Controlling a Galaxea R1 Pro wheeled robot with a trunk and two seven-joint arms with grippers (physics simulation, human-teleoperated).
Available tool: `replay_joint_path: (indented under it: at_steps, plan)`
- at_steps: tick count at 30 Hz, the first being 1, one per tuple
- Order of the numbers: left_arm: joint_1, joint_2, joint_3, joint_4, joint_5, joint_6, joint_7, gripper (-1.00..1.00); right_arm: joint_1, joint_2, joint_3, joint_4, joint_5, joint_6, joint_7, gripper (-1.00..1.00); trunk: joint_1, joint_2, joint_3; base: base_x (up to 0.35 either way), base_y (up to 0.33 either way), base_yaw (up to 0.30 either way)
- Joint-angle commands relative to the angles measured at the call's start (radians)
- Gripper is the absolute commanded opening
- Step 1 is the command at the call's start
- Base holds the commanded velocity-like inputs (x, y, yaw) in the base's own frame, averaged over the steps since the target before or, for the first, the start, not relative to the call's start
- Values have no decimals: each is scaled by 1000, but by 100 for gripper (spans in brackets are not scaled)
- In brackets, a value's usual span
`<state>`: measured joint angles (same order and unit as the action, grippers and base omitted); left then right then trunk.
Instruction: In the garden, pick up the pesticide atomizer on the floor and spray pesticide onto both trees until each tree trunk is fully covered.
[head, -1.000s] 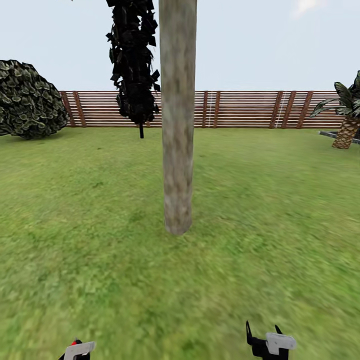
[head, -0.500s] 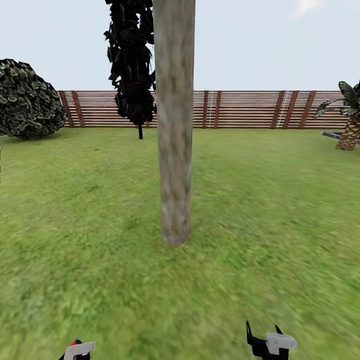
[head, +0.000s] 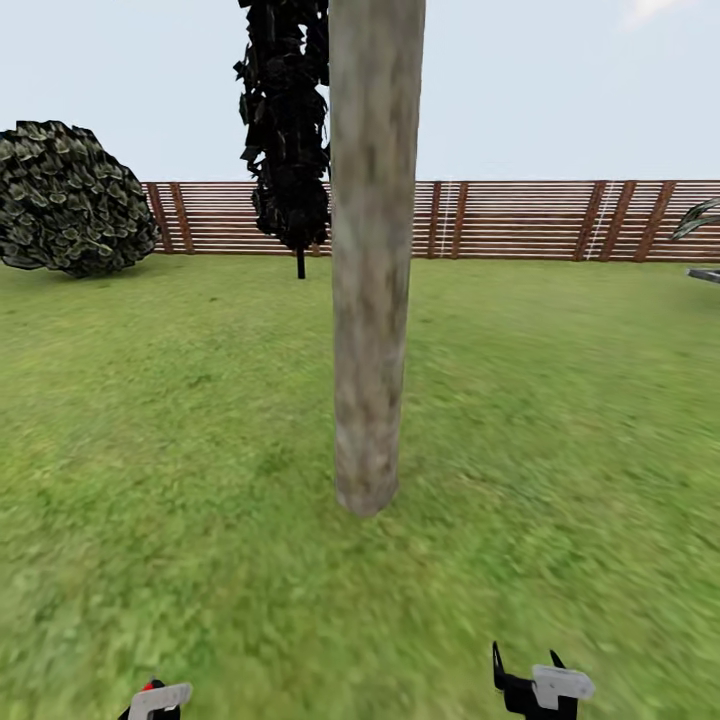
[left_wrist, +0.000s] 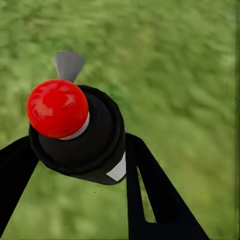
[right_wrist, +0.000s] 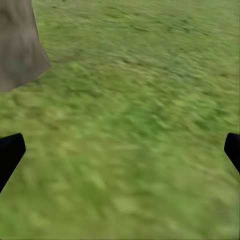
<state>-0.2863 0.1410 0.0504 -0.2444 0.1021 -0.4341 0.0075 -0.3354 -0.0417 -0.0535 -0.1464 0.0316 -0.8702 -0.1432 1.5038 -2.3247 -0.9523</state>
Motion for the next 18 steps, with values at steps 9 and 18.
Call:
replay_joint_path:
  at_steps: [9, 18]
  plan:
    - [-1, 8, 0, 0, 9, -4, 0, -100, -1, 0, -7, 1, 1, -3, -4, 100, 0, 0, -1, 260, -176, 0]
    - [-1, 8, -7, -2, -1, 0, -5, -100, -1, -8, 16, -1, 52, 14, 3, 100, 0, 0, -1, 122, -96, 0]
